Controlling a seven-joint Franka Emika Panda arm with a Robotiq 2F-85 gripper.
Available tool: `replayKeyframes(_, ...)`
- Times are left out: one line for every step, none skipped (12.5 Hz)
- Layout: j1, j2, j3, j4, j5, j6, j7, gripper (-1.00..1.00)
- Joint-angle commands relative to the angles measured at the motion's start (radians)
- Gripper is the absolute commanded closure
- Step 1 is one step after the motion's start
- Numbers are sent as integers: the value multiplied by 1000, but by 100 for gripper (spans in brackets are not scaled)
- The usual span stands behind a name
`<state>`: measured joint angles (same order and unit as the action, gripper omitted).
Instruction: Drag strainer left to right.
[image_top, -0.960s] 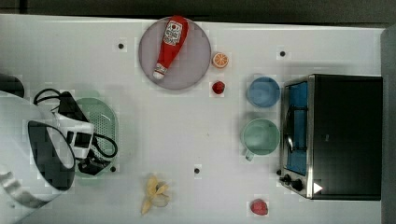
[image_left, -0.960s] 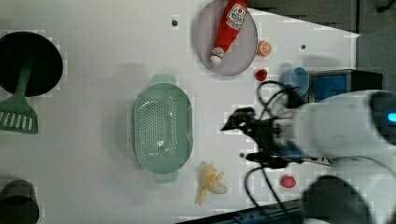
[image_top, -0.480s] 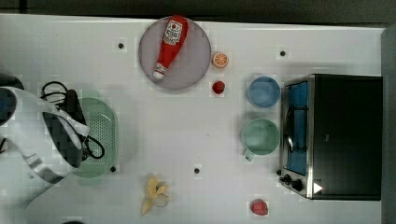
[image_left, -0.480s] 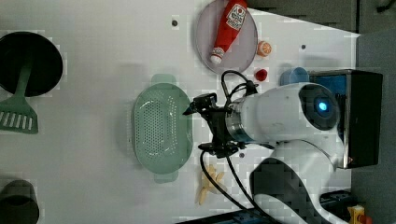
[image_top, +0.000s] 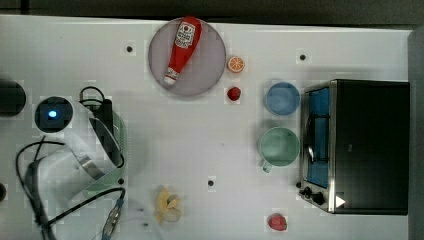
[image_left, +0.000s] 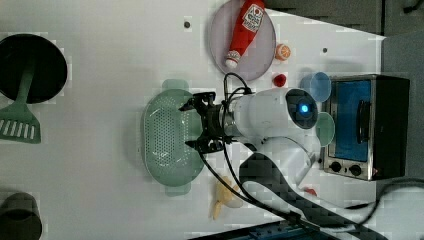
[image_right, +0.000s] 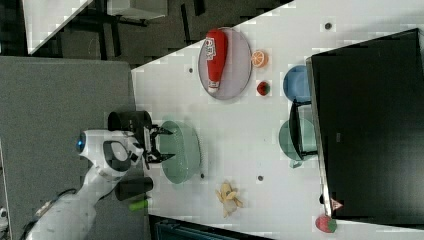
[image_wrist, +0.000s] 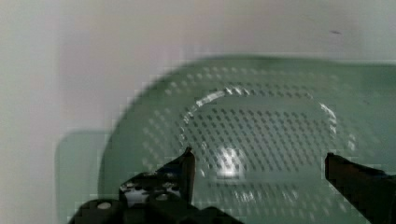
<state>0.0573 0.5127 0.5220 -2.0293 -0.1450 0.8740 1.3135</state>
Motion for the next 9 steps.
replayKeyframes(-2,34,2,-39,-29,78,85,-100)
replayKeyframes(-2,39,-10,-58,-51,94,85,-100)
replayKeyframes(-2,40,-24,-75,-67,103,85,-100)
replayKeyframes(-2,40,-37,-89,-73,115,84,-100)
replayKeyframes(-2,40,-46,-100,-73,132,85,-100)
replayKeyframes(-2,42,-52,-106,-73,157,85,-100)
replayKeyframes(-2,42,-65,-114,-74,166,85,-100)
replayKeyframes(-2,42,-78,-119,-75,166,85,-100)
replayKeyframes(-3,42,-85,-119,-75,180,84,-100)
